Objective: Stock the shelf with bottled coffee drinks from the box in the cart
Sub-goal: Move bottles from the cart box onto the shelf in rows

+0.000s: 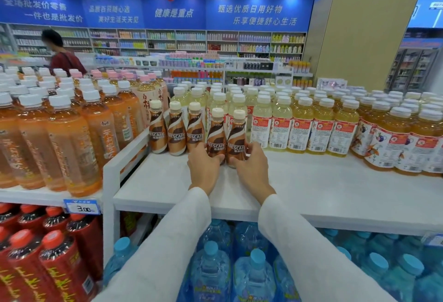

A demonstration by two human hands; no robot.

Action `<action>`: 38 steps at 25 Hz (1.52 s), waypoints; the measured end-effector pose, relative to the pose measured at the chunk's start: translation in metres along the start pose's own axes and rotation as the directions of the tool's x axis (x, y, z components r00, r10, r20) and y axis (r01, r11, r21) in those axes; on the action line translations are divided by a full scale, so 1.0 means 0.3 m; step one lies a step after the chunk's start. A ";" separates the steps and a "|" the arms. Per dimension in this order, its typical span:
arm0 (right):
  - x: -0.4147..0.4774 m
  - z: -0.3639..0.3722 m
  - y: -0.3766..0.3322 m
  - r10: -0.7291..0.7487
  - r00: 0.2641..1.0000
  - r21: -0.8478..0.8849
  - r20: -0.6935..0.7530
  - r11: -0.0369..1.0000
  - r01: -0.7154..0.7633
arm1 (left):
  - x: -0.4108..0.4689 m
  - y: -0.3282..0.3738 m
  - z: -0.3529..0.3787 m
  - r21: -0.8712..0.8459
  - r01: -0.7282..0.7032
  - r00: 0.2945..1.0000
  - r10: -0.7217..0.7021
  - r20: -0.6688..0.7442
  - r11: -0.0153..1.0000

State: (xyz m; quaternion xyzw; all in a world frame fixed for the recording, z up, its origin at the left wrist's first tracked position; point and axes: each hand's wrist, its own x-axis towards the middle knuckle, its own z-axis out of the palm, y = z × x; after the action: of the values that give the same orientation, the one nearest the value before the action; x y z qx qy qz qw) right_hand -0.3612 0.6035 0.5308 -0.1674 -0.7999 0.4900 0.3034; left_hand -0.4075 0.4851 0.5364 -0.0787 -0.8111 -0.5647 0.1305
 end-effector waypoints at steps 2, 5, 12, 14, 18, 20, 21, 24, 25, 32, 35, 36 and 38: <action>0.031 0.017 0.002 0.019 1.000 0.025 0.006 1.000 -0.019 | 0.019 -0.001 0.019 -0.023 0.026 0.999 -0.026 -0.020 0.999; 0.063 0.035 0.005 0.021 1.000 0.016 0.020 1.000 -0.021 | 0.044 -0.014 0.039 -0.041 0.049 0.997 -0.051 -0.050 0.998; 0.092 0.069 0.016 0.006 1.000 0.029 -0.007 1.000 -0.006 | 0.085 -0.042 0.076 -0.031 0.043 0.993 -0.046 -0.111 0.999; 0.099 0.080 0.021 0.001 1.000 0.033 -0.010 0.999 -0.001 | 0.093 -0.043 0.080 -0.041 0.044 0.992 -0.048 -0.114 0.998; 0.111 0.088 0.030 0.005 1.000 0.038 -0.006 0.999 -0.005 | 0.101 -0.044 0.082 -0.050 0.049 0.992 -0.055 -0.115 0.998; 0.115 0.091 0.034 0.009 1.000 0.039 -0.005 0.999 -0.009 | 0.100 -0.042 0.080 -0.047 0.044 0.992 -0.050 -0.115 0.998; 0.115 0.092 0.033 0.009 1.000 0.038 -0.006 0.999 -0.009 | 0.102 -0.043 0.080 -0.045 0.039 0.992 -0.044 -0.117 0.998; 0.116 0.095 0.034 0.002 1.000 0.037 -0.012 0.999 -0.002 | 0.108 -0.048 0.080 -0.041 0.030 0.993 -0.035 -0.117 0.999; 0.116 0.096 0.036 0.001 1.000 0.036 -0.011 0.999 0.000 | 0.109 -0.049 0.080 -0.039 0.030 0.993 -0.034 -0.115 0.999; 0.098 0.077 0.035 0.017 0.999 0.012 0.047 1.000 -0.017 | 0.088 -0.060 0.060 -0.037 0.037 0.995 -0.040 -0.094 0.999; 0.043 0.026 0.034 0.008 0.998 -0.013 0.062 1.000 -0.007 | 0.046 -0.069 0.015 0.016 -0.012 0.999 0.013 -0.048 1.000; 0.018 -0.001 0.031 -0.003 0.997 -0.014 0.074 1.000 0.004 | 0.026 -0.074 -0.007 0.062 -0.030 0.999 0.032 -0.024 0.998; -0.040 -0.055 0.023 -0.029 0.993 -0.026 0.112 0.999 0.032 | -0.019 -0.088 -0.052 0.177 -0.040 0.999 0.039 0.007 0.983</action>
State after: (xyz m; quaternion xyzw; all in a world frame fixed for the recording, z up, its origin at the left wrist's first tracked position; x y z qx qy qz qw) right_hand -0.3415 0.6113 0.5263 -0.1318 -0.8246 0.4829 0.2635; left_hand -0.4075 0.4613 0.5161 -0.0838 -0.8567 -0.4873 0.1468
